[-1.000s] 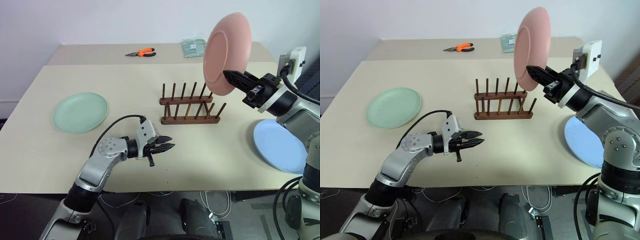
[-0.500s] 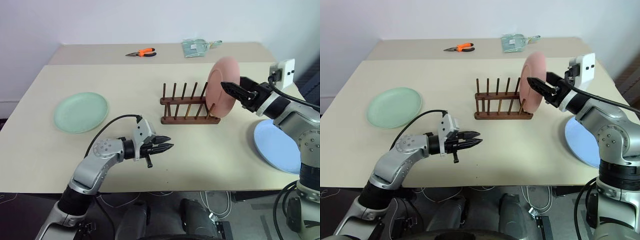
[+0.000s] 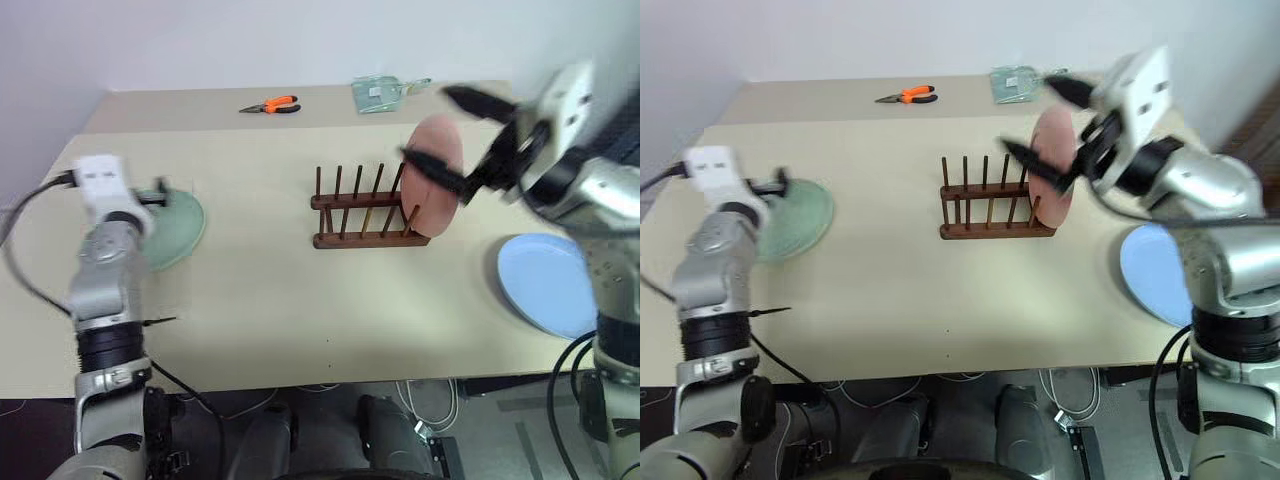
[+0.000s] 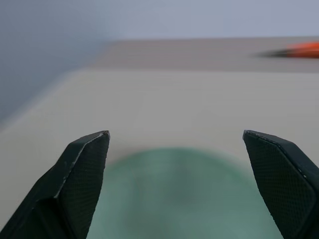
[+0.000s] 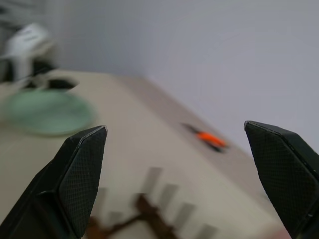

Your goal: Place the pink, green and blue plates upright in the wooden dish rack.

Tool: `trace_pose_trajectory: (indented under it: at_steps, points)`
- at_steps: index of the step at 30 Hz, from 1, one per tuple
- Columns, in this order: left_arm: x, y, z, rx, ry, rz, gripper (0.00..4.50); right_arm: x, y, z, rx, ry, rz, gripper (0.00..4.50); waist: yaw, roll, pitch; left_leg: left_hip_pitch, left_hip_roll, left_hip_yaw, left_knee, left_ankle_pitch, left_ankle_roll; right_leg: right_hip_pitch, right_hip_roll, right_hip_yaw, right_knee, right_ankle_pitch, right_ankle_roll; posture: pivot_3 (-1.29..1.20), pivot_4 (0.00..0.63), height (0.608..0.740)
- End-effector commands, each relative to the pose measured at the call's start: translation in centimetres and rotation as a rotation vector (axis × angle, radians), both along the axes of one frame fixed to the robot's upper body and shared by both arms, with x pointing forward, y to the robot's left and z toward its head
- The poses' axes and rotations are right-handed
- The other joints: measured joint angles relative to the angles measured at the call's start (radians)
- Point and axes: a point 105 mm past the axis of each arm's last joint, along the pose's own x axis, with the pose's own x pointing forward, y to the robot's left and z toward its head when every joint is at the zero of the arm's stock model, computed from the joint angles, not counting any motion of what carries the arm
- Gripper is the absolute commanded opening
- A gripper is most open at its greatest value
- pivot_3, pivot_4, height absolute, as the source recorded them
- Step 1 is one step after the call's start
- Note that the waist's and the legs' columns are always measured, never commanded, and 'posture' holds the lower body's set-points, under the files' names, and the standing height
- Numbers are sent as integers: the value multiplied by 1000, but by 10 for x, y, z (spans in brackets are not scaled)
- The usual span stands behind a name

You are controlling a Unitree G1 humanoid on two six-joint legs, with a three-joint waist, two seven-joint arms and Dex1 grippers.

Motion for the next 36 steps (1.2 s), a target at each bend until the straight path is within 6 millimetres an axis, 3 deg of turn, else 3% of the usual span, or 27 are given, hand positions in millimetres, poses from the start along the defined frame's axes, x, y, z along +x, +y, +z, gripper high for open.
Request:
trace_pose_trajectory:
  at_steps: [1, 6, 9, 15, 17, 19, 22, 27, 32, 34, 36]
  points:
    - [-15, 15, -8, -85, 26, 81, 4460, -7, 18, -10, -38, -15, 63, 4500, 12, -1, 0, -1, -1, 0, 0, 0, 0, 1, -1, 0, 0, 0, 0, 0, 150, 740]
    - [-33, 12, -39, -306, 64, 75, 4460, -7, 28, -25, -31, 26, 110, 4500, 30, -4, -1, -1, -2, -2, 2, 0, -1, 1, -1, 0, 0, 1, 1, 0, 150, 740]
    - [-36, 3, -57, -486, 60, 46, 3244, -9, 30, -30, -32, 36, 121, 4500, 26, -5, -1, -1, -1, -2, 1, 0, -1, 0, -1, 0, 1, 1, 1, 0, 150, 740]
    - [-28, -13, -63, -625, 37, -16, 81, -9, 30, -36, -46, 38, 106, 4500, 25, -5, -1, 0, -1, -2, 0, 1, -2, 0, 0, 0, 2, 0, 0, 0, 150, 740]
    - [-23, -19, -58, -626, 7, -42, 28, -8, 30, -38, -53, 40, 98, 4500, 27, -5, -1, 0, -1, -1, 0, 1, -2, 0, 0, 0, 2, 0, 0, 0, 150, 740]
    - [-12, -33, -32, -571, -91, -156, 28, -8, 29, -40, -62, 54, 99, 4500, 27, -5, 0, 0, -1, -1, 0, 1, -2, 0, 0, 0, 1, 0, 0, 0, 150, 740]
    - [0, -72, 13, -446, -215, -384, 28, -10, 31, -44, -103, 63, 111, 4500, 29, -8, 1, -1, -1, -2, 0, 1, -3, 0, 0, -1, 1, 1, 0, 0, 150, 740]
    - [7, -152, 78, -299, -330, -689, 28, -6, 53, -50, -314, -175, 94, 4500, 26, -9, 1, -1, -1, -1, 0, 1, -3, 0, 0, 0, 0, 1, 0, 0, 150, 740]
    - [1, -206, 116, -211, -378, -871, 28, 23, 61, -53, -463, -367, -18, 4500, 8, -9, 1, 0, -1, 0, 0, 2, -4, 0, 0, 0, 0, 1, 0, 0, 150, 740]
    - [-2, -218, 122, -221, -394, -923, 28, 38, 58, -52, -497, -419, -79, 4500, 3, -9, 1, -1, -1, 0, 0, 2, -4, 0, 0, 0, 0, 1, 0, 0, 150, 740]
    - [-4, -226, 122, -217, -383, -950, 0, 49, 54, -51, -525, -460, -127, 3978, 1, -8, 1, 0, -1, 0, -1, 2, -4, -1, 0, 0, 1, 1, 0, 0, 150, 740]
